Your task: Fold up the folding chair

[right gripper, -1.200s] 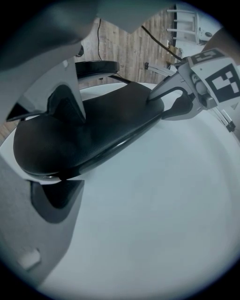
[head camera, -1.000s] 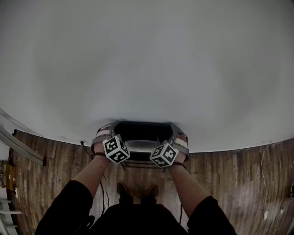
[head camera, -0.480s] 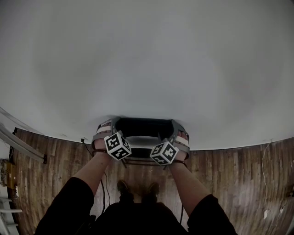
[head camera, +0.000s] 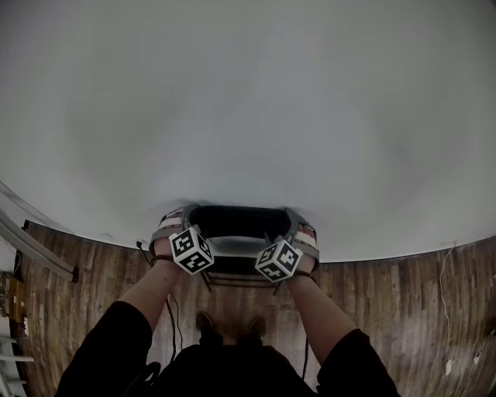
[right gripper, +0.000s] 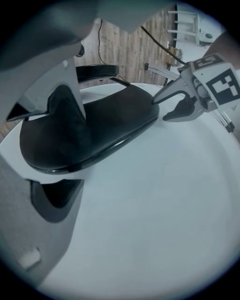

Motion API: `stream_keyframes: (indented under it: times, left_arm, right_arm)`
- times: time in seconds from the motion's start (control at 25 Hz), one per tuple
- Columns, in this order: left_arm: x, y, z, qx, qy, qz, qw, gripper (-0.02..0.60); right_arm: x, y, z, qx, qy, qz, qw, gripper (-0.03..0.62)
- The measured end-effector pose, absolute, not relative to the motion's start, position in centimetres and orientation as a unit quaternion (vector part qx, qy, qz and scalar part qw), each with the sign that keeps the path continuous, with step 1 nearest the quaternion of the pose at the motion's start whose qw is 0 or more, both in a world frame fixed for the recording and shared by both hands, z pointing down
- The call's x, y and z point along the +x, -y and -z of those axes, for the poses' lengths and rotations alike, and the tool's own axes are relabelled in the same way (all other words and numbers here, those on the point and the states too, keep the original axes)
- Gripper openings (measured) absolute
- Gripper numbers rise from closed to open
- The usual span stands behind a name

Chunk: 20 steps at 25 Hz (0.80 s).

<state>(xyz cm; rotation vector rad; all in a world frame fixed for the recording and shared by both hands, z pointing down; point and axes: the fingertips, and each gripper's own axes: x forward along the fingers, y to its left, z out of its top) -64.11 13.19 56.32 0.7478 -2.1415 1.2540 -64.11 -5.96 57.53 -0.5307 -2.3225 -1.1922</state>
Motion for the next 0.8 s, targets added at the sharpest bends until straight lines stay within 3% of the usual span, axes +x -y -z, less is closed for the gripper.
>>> stream_keyframes:
  times: [0.8]
  left_arm:
    - [-49.7,-12.0,-52.2,0.301,0.872,-0.297,0.245,0.242]
  right_arm:
    - [-51.6,1.7,-53.8,-0.286,0.896,0.258,0.219,0.362]
